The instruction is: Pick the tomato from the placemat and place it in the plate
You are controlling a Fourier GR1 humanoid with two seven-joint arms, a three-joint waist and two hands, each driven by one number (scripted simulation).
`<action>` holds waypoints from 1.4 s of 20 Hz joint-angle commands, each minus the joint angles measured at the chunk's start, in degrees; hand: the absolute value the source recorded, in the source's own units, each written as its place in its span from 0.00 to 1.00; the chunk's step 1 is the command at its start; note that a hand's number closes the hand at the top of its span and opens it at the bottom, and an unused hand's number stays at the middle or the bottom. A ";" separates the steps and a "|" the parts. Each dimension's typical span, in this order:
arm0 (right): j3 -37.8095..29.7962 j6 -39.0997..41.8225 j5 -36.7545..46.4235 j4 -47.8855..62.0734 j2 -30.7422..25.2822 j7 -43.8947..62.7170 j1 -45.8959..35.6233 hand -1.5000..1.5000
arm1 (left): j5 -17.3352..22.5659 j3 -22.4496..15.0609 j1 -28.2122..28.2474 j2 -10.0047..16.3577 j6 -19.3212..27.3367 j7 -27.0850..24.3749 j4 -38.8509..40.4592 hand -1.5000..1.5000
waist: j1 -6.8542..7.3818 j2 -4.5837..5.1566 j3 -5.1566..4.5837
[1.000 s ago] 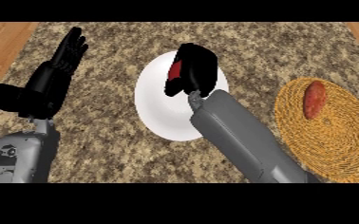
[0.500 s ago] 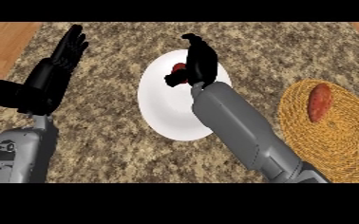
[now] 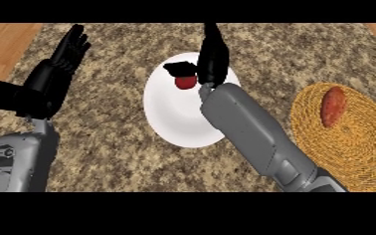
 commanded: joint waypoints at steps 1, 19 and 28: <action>-1.58 -6.46 -6.01 -0.99 0.15 -4.30 0.07 0.00 | -0.17 0.90 2.12 0.19 -0.20 -2.57 0.97 0.50 | -0.58 -0.16 -0.02; -8.17 6.01 -10.16 -48.81 -20.69 -14.50 43.62 0.00 | 0.82 3.18 4.68 0.64 0.37 1.06 -4.03 0.50 | -4.05 -0.98 -0.01; -16.10 15.09 -13.63 -56.10 -22.54 -20.65 55.32 0.00 | -2.24 1.02 7.03 -2.06 0.38 -5.04 -0.61 0.50 | -3.44 -0.80 -0.04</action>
